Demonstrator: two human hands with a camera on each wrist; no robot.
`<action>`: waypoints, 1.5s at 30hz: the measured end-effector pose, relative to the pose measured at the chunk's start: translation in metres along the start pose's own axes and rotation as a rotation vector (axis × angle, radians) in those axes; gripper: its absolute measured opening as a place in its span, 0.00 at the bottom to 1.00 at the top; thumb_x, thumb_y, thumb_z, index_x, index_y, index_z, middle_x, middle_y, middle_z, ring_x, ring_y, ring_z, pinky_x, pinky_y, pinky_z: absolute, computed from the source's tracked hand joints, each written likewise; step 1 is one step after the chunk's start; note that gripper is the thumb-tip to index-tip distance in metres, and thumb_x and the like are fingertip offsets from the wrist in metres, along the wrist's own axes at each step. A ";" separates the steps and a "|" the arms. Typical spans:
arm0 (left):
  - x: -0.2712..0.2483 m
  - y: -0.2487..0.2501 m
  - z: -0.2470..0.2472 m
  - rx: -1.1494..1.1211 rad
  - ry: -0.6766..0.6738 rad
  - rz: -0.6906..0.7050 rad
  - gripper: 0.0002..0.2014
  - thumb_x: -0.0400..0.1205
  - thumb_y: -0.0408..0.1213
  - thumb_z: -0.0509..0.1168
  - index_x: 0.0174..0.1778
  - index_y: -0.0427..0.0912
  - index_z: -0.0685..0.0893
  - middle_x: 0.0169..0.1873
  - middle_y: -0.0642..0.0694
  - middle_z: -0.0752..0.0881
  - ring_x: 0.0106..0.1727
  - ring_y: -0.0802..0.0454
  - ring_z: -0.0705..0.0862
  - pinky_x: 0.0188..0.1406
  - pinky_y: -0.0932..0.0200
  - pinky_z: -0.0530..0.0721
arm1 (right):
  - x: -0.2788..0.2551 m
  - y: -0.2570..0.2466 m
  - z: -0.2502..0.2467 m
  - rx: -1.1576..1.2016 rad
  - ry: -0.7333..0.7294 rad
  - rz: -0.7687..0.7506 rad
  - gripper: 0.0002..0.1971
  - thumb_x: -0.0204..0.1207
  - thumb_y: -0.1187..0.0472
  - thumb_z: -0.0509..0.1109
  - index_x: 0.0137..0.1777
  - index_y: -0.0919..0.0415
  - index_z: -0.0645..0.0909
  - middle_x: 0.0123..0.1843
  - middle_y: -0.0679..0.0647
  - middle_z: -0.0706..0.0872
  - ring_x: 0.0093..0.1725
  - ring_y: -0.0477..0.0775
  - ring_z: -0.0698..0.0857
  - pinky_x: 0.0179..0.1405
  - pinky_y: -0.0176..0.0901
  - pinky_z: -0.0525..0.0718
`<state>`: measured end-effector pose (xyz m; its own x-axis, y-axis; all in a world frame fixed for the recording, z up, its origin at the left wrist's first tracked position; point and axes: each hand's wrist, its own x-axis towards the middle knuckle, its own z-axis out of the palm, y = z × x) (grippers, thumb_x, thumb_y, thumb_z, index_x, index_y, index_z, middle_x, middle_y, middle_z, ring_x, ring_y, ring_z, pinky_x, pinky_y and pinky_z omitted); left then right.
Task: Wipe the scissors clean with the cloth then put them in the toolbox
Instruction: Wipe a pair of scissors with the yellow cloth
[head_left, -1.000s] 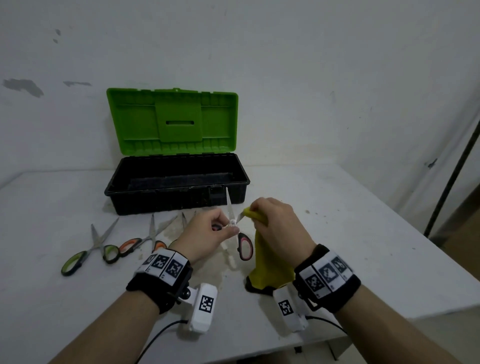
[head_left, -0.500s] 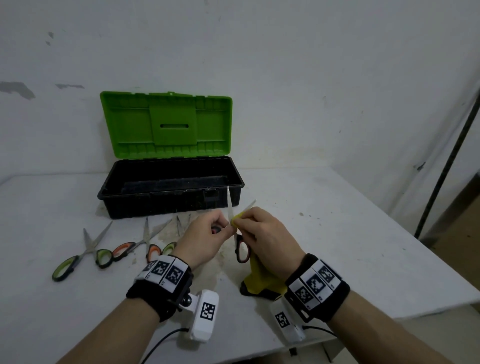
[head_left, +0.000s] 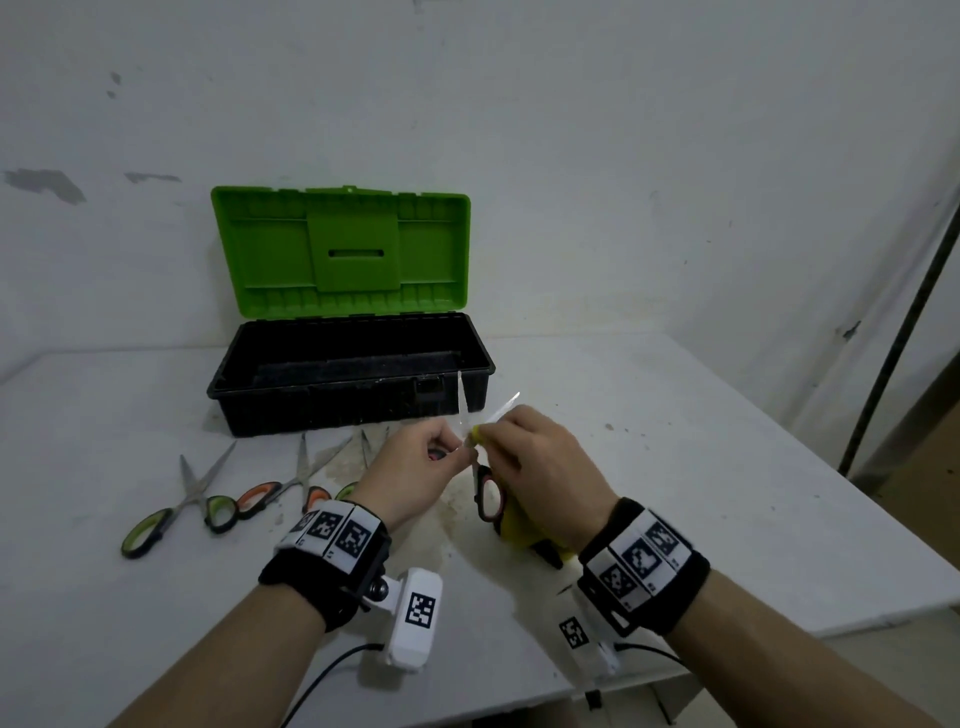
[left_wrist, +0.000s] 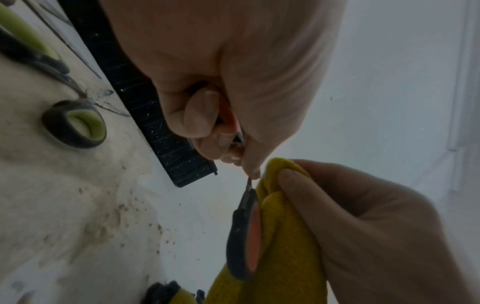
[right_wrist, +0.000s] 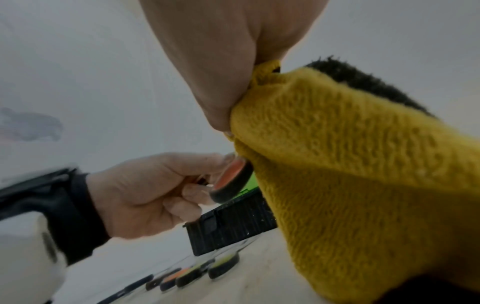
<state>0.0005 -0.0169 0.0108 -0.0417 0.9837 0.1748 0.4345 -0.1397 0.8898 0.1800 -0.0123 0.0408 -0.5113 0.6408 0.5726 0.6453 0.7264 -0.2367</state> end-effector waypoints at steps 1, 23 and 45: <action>0.000 0.001 0.001 0.003 -0.003 0.014 0.10 0.81 0.44 0.73 0.38 0.44 0.84 0.32 0.52 0.86 0.33 0.57 0.81 0.38 0.56 0.78 | -0.001 -0.001 0.003 -0.009 -0.024 -0.019 0.06 0.79 0.63 0.69 0.50 0.62 0.87 0.44 0.55 0.82 0.39 0.55 0.82 0.37 0.45 0.82; -0.005 -0.002 -0.005 0.038 0.001 0.030 0.09 0.81 0.43 0.74 0.40 0.43 0.84 0.33 0.53 0.85 0.32 0.61 0.80 0.40 0.61 0.79 | 0.017 0.028 -0.007 -0.014 0.015 0.162 0.08 0.80 0.64 0.68 0.52 0.58 0.88 0.46 0.54 0.83 0.42 0.55 0.82 0.43 0.50 0.84; -0.002 -0.005 -0.003 -0.019 -0.039 0.008 0.11 0.80 0.46 0.74 0.43 0.42 0.86 0.35 0.47 0.87 0.33 0.59 0.81 0.38 0.58 0.80 | -0.005 0.006 0.008 0.008 -0.070 -0.071 0.06 0.77 0.63 0.72 0.52 0.58 0.87 0.44 0.53 0.81 0.38 0.53 0.81 0.34 0.43 0.82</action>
<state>-0.0039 -0.0187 0.0072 -0.0031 0.9862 0.1657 0.4173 -0.1493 0.8964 0.1816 -0.0090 0.0300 -0.5939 0.6032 0.5323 0.6015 0.7724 -0.2042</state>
